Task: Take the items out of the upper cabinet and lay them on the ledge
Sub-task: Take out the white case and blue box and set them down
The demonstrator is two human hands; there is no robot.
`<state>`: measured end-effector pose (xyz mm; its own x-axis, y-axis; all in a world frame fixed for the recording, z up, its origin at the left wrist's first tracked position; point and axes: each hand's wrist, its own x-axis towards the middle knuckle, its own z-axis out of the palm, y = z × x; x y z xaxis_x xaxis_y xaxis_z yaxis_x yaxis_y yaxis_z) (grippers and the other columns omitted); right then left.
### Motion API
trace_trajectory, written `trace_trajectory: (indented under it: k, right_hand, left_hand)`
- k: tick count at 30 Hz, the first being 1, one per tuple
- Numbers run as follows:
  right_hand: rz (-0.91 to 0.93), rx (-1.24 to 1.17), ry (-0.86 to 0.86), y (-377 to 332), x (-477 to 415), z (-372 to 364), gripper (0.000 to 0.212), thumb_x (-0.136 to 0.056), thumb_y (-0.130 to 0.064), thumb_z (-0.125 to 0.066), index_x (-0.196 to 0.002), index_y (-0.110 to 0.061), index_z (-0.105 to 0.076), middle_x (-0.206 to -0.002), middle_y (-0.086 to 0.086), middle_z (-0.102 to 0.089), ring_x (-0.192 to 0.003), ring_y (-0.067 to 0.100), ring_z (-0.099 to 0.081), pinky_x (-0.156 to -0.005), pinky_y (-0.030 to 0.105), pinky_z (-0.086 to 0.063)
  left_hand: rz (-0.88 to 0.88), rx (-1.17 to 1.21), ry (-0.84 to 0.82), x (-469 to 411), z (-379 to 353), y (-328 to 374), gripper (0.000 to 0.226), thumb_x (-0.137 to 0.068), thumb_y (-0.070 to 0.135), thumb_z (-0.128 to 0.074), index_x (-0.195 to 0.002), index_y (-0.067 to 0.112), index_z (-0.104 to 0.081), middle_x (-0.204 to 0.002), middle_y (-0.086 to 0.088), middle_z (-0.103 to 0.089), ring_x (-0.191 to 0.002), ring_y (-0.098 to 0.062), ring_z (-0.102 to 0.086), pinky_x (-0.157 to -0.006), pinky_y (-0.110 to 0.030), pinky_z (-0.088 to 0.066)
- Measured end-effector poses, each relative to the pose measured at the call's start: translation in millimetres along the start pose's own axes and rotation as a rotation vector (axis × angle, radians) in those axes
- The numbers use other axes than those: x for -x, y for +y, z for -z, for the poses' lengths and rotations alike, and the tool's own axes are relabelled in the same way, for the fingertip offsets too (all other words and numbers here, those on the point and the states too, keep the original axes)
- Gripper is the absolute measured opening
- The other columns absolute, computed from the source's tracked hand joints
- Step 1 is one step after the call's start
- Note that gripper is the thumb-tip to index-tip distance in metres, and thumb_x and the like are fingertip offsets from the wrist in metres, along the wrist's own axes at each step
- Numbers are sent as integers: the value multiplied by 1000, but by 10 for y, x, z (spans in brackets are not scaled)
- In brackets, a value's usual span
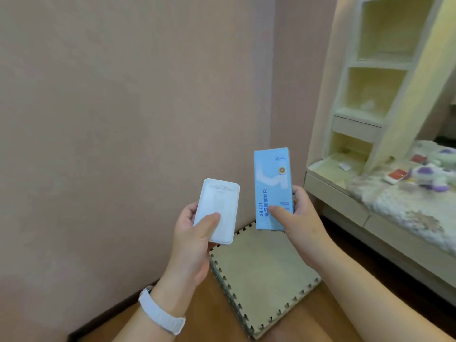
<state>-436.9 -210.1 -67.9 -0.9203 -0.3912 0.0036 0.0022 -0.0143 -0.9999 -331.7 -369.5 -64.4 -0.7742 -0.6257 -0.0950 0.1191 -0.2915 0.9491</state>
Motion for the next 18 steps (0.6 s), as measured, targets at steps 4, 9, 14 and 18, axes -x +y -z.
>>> trace_trajectory:
  k: [4, 9, 14, 18]
  right_hand:
    - [-28, -25, 125, 56, -22, 702, 29, -88, -8, -62, -107, -27, -52, -108, -4, -71, -91, 13, -70, -66, 26, -52]
    - [-65, -38, 290, 165, -55, 1349, 30, -87, -9, -63, -104, -31, -53, -109, -2, -70, -97, 17, -70, -91, 49, -55]
    - [-128, -24, 437, 293, -106, 1939, 28, -88, -11, -64, -105, -30, -52, -107, -5, -70, -94, 14, -70, -90, 48, -55]
    - [-147, -5, 557, 361, -262, 2430, 30, -89, -9, -63, -108, -30, -52, -108, -5, -71, -90, 10, -71, -84, 38, -57]
  left_hand:
    - [93, -21, -89, -100, -665, -233, 30, -80, 4, -65, -107, 15, -57, -101, -6, -68, -73, -16, -66, -56, -33, -52]
    - [181, -54, -200, -233, -1357, -527, 24, -89, -1, -56, -109, 13, -56, -103, -9, -67, -79, -22, -63, -51, -28, -49]
    - [266, -88, -315, -470, -2005, -904, 26, -89, 1, -57, -112, 12, -54, -102, -7, -66, -76, -19, -64, -50, -29, -49]
    - [334, -84, -416, -712, -2589, -1238, 27, -88, 1, -58, -112, 14, -55, -106, -9, -67, -81, -21, -65, -50, -30, -50]
